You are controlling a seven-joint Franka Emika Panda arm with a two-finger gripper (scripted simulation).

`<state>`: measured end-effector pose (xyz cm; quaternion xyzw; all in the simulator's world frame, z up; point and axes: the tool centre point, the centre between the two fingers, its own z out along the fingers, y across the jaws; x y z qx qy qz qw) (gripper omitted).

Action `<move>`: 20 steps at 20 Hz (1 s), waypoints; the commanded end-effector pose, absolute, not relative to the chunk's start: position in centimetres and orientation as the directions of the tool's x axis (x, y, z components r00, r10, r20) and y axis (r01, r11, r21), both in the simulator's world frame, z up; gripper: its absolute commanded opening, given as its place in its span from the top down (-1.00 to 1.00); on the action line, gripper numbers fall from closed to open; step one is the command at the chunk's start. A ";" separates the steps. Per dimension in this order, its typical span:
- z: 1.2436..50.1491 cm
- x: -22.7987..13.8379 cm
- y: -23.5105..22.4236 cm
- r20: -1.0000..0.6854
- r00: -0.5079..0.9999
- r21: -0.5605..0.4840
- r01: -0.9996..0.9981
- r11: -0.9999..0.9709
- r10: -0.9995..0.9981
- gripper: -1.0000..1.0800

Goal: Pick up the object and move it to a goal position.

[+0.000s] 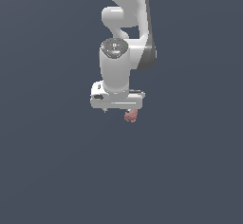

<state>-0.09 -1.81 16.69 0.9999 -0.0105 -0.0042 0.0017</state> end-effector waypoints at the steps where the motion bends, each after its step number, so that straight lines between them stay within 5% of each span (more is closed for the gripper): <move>1: 16.7 -0.1 -1.8 -0.008 1.000 0.003 -0.021 -1.000 -0.021 -0.92; 20: 15.4 -0.6 -1.5 -0.010 1.000 0.007 -0.016 -1.000 -0.016 -0.92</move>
